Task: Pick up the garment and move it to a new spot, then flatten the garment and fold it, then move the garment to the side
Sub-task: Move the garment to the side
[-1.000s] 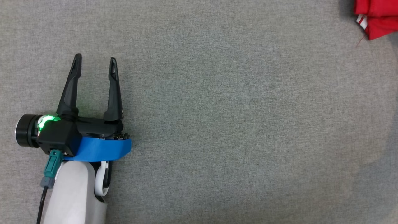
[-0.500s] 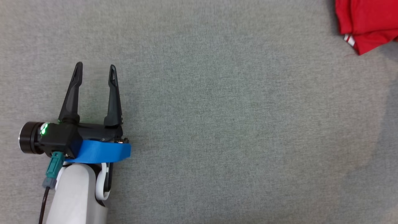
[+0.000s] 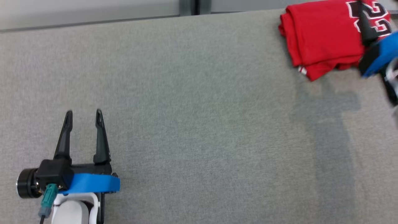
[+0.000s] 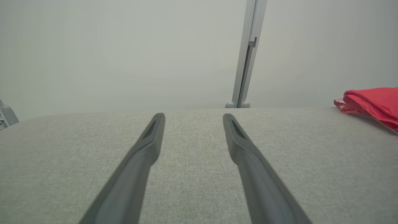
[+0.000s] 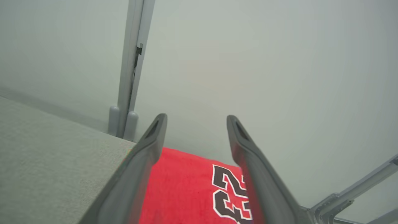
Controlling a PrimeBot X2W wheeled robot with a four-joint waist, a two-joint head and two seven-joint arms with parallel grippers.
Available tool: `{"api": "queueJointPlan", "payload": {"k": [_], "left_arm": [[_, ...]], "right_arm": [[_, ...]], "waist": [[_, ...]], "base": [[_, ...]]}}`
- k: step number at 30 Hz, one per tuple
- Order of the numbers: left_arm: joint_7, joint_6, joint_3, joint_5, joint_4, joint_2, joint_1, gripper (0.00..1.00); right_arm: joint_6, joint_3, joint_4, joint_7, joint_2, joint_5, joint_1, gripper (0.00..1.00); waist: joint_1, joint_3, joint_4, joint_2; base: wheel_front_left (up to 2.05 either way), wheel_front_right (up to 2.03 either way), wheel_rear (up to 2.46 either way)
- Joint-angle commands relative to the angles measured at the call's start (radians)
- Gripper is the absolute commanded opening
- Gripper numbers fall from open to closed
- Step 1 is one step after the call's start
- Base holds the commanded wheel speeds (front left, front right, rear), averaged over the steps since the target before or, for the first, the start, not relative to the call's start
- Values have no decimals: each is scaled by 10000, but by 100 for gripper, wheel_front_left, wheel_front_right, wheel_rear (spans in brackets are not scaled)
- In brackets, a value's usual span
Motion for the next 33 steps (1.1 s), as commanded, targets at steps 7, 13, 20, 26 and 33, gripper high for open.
{"api": "queueJointPlan", "payload": {"k": [7, 13, 20, 26, 33], "left_arm": [[-27, 68, 170, -97, 94, -47, 763, 100], [-25, 24, 82, -101, 253, -107, 1102, 100], [-27, 1, 9, -171, 458, -173, 1367, 100], [-25, -46, -115, -133, 622, -197, 1545, 100], [-25, -53, -43, -122, 704, -177, 1664, 100]], "right_arm": [[-1, -578, -1710, -38, 1108, -334, 2278, 100], [-1, -962, -2999, -36, 1546, -427, 3991, 100], [-1, -1705, -4288, -34, 1790, -421, 6082, 100], [-1, -2598, -5132, -34, 2158, -475, 7796, 100], [0, -3488, -6132, -34, 2793, -837, 9438, 100]], "waist": [[3, -1240, -381, 4], [3, -1860, -27, 4], [3, -2409, 370, 4], [3, -2761, 660, 4], [3, -2922, 851, 4]], "base": [[0, 0, 0], [0, 0, 0], [0, 0, 0], [0, 0, 0], [0, 0, 0]]}}
